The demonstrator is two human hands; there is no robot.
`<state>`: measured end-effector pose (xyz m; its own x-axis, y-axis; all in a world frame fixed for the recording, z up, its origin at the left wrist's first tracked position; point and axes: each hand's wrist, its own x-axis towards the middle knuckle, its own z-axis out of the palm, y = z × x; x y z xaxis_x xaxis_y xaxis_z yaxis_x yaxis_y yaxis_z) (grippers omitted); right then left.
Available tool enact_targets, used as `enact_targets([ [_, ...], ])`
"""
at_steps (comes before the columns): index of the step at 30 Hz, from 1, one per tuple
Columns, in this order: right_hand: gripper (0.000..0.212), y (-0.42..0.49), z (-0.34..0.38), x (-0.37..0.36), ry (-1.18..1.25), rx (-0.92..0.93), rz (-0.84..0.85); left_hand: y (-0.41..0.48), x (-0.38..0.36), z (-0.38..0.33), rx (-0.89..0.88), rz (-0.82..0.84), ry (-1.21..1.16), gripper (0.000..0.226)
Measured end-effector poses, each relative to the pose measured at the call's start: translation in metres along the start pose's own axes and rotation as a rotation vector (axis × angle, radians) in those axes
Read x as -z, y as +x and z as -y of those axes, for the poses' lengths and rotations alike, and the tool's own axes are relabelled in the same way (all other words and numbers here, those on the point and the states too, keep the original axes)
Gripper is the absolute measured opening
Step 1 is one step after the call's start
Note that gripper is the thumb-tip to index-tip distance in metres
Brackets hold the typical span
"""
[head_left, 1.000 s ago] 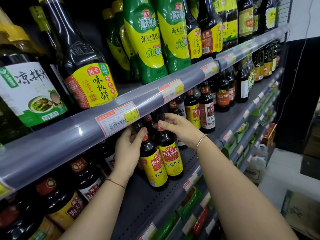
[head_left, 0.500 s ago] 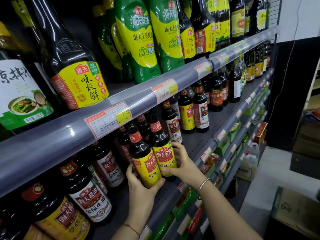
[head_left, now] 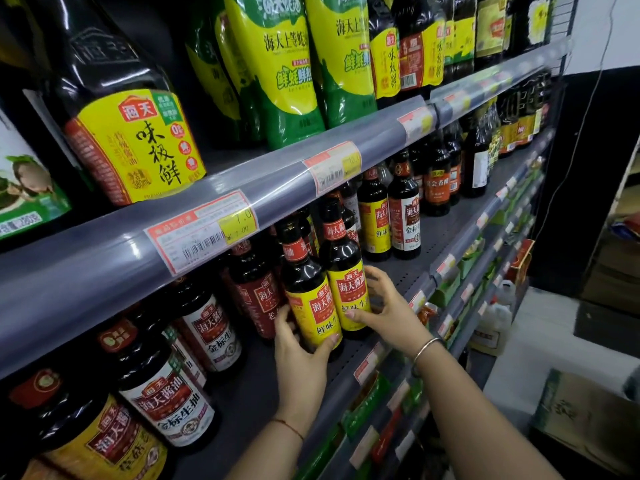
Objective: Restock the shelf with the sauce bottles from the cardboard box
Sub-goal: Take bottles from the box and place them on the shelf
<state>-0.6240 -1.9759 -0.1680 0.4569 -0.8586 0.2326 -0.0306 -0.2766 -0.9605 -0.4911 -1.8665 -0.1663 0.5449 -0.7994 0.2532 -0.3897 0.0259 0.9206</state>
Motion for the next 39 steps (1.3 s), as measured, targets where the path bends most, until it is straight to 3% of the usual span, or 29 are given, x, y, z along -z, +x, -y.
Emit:
enact_targets([
  [14,0.069,0.041,-0.023,0.049,0.093,-0.018,-0.028,0.041,-0.057,0.002,-0.041,0.020,0.000,0.080],
  [19,0.059,0.042,-0.026,0.054,0.160,-0.052,-0.045,0.045,-0.060,0.003,-0.036,0.041,0.013,0.083],
  [28,0.062,0.021,-0.017,0.049,0.118,-0.023,-0.081,0.040,-0.051,-0.001,-0.045,0.125,-0.076,0.092],
  [34,0.049,-0.022,-0.021,0.049,0.047,-0.051,-0.236,0.000,-0.039,-0.011,-0.144,0.024,0.031,0.083],
  [36,0.043,-0.046,-0.025,0.050,0.030,-0.074,-0.279,-0.022,-0.044,-0.013,-0.225,0.084,0.030,0.071],
  [39,0.038,-0.089,-0.040,0.053,-0.028,-0.144,-0.347,-0.051,-0.062,-0.001,-0.290,0.302,0.060,0.057],
])
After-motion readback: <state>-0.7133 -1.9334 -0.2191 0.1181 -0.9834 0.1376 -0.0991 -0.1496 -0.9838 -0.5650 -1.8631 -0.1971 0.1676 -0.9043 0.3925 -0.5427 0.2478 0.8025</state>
